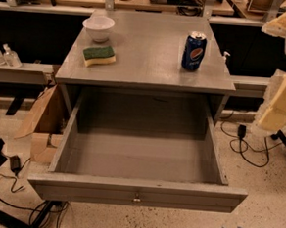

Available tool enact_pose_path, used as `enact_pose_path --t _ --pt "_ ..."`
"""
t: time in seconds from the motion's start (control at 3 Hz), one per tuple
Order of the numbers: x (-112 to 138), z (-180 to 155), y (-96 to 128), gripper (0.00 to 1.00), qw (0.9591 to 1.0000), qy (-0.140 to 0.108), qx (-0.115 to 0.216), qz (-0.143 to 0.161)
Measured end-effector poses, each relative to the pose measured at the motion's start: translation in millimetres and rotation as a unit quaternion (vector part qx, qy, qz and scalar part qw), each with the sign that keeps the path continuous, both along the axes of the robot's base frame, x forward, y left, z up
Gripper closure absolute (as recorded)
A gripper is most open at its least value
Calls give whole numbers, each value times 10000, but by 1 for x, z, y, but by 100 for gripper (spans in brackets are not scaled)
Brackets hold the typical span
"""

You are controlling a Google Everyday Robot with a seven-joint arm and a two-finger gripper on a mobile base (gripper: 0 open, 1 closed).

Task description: Place pepsi can into top drawer

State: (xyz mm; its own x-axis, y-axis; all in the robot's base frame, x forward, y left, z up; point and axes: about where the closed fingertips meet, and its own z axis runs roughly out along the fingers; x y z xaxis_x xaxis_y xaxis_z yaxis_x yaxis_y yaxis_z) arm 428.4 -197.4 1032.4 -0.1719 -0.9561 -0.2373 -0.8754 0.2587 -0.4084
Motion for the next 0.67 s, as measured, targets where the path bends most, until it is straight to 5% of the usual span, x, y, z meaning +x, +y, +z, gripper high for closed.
enact_pose_path --t 0.67 --pt "16 4 -10 0 9997 -145 168 -88"
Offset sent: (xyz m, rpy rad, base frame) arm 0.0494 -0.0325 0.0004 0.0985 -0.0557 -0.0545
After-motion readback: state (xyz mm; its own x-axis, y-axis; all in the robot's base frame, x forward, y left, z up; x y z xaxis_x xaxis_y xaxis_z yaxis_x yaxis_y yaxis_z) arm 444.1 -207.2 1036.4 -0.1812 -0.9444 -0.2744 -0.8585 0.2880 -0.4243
